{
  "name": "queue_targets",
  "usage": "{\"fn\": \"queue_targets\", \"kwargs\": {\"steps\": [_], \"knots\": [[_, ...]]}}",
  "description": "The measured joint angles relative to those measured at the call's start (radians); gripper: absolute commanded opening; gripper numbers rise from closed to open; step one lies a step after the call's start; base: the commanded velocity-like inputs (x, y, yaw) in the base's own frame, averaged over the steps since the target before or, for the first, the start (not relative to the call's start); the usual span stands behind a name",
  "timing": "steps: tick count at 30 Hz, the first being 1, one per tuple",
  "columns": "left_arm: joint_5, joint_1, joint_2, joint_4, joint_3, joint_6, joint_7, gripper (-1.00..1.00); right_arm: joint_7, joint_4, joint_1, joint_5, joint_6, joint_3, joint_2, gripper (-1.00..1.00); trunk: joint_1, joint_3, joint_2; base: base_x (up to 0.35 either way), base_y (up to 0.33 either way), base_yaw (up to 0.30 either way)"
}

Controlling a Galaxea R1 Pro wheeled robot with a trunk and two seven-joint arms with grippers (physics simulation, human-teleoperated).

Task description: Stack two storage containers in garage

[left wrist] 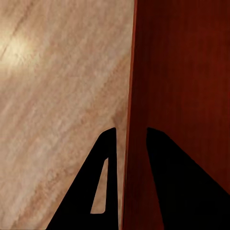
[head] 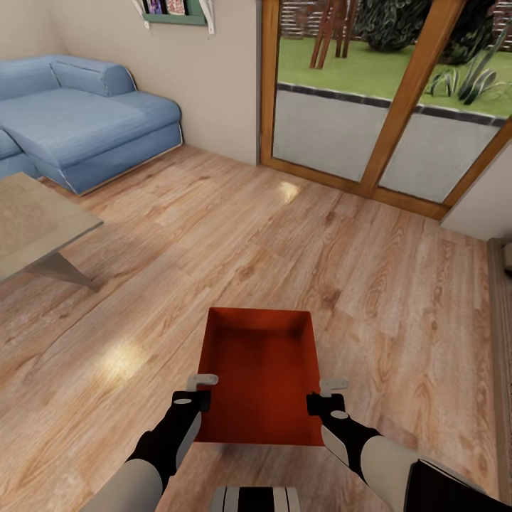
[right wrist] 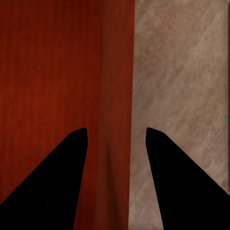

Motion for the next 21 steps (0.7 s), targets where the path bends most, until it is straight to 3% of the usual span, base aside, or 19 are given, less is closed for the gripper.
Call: {"fn": "queue_targets", "kwargs": {"steps": [21], "knots": [[-0.007,0.0,-0.002,-0.019,-0.002,0.001,0.002,-1.0,0.0,-0.009,-0.001,-0.007,-0.016,0.001,-0.004,-1.0,-0.08,0.066,0.147,0.0,0.0,0.0]]}}
